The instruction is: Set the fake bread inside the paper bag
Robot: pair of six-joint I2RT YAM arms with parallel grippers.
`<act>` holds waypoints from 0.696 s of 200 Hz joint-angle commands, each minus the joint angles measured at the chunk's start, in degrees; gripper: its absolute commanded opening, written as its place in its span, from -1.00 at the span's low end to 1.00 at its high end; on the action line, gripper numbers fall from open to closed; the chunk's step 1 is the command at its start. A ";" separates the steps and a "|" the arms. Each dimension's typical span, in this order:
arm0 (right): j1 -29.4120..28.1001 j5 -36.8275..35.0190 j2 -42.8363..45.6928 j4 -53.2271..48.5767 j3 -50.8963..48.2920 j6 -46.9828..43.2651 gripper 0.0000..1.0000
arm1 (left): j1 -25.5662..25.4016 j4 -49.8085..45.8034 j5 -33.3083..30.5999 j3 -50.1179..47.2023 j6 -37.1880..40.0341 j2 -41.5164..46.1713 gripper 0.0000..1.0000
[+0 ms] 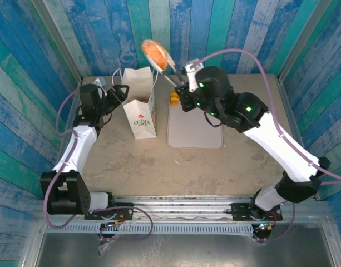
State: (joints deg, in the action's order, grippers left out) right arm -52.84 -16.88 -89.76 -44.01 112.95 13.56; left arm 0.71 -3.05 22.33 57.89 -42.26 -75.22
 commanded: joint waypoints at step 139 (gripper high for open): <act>-1.61 -0.04 -22.94 -1.22 12.14 2.28 -0.53 | 0.83 0.85 -1.16 -0.39 0.88 0.64 -0.17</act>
State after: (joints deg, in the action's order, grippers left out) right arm -54.26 -17.12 -111.18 -46.09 122.72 15.29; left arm 1.26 -1.65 22.61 57.78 -42.89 -75.68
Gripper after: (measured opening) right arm 0.330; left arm 0.432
